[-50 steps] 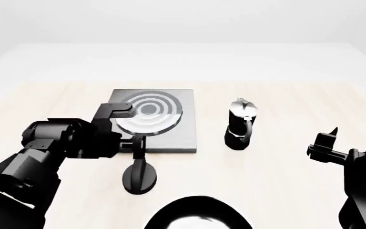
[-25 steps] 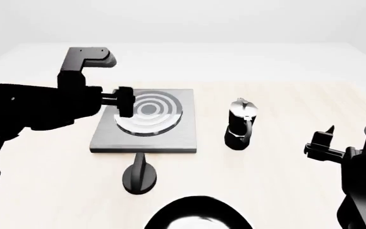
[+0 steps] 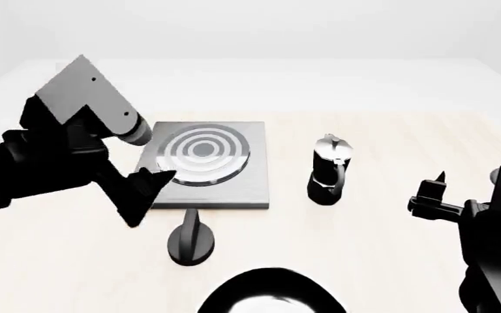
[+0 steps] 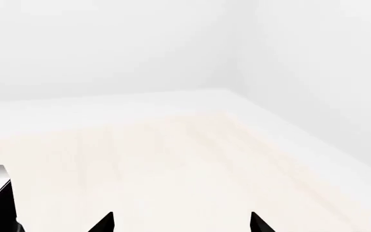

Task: Turn on the stove and put the frying pan on it.

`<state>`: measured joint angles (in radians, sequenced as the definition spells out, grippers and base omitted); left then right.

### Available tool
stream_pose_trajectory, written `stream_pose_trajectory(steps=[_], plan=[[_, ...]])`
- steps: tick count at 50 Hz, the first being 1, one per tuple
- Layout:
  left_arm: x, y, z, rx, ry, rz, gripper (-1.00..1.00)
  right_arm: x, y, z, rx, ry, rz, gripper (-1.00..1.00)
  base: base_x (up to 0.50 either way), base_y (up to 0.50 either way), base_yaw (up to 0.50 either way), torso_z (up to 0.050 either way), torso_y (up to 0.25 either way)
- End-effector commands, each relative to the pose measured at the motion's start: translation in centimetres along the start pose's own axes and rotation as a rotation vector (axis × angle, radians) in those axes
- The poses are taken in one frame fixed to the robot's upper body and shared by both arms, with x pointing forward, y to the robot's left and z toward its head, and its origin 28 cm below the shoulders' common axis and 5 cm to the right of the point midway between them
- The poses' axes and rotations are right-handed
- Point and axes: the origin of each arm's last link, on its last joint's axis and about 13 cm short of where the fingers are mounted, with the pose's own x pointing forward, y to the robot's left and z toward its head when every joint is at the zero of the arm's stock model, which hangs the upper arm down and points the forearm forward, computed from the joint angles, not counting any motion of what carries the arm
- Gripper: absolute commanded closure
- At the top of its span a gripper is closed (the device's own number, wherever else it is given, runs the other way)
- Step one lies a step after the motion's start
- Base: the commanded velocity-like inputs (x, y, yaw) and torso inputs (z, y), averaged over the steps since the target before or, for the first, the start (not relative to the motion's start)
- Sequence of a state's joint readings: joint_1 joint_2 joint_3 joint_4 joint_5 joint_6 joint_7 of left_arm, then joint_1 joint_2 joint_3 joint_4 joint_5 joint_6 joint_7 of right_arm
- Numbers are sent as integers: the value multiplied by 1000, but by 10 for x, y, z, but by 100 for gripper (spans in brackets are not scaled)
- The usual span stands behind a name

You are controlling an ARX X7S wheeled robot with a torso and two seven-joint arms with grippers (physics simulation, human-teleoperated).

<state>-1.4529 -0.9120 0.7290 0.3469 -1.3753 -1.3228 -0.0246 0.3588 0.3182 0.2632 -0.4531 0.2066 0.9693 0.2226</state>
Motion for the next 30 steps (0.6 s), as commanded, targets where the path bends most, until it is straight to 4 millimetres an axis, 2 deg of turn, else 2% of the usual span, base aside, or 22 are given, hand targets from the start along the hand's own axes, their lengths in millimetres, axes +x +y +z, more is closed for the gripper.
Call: stream_pose_trajectory(steps=[1, 4, 5, 6, 8, 9, 25, 26, 30], plan=[[-28, -42, -15, 189, 125, -176, -100, 0, 1, -1, 7, 11, 24, -100, 0, 0, 0, 0, 0], [-28, -42, -15, 189, 125, -176, -100, 0, 1, -1, 7, 11, 24, -100, 0, 0, 0, 0, 0], [-38, -57, -24, 204, 162, -208, -100, -1, 1, 0, 7, 11, 25, -100, 0, 0, 0, 0, 0], [-40, -62, -24, 190, 170, -263, -100, -1, 1, 0, 7, 11, 25, -100, 0, 0, 0, 0, 0], [-40, -64, -25, 196, 174, -265, -100, 0, 1, -1, 8, 12, 25, -100, 0, 0, 0, 0, 0], [-38, -72, -34, 207, 225, -303, -100, 0, 1, -1, 7, 16, 24, -100, 0, 0, 0, 0, 0], [-40, -79, -40, 223, 291, -331, -100, 0, 0, -2, 10, 18, 16, -100, 0, 0, 0, 0, 0], [-41, -81, -47, 219, 345, -339, -100, 1, 0, -1, 9, 17, 16, -100, 0, 0, 0, 0, 0], [-40, -82, -51, 212, 365, -346, -100, 0, -1, -1, 11, 16, 14, -100, 0, 0, 0, 0, 0]])
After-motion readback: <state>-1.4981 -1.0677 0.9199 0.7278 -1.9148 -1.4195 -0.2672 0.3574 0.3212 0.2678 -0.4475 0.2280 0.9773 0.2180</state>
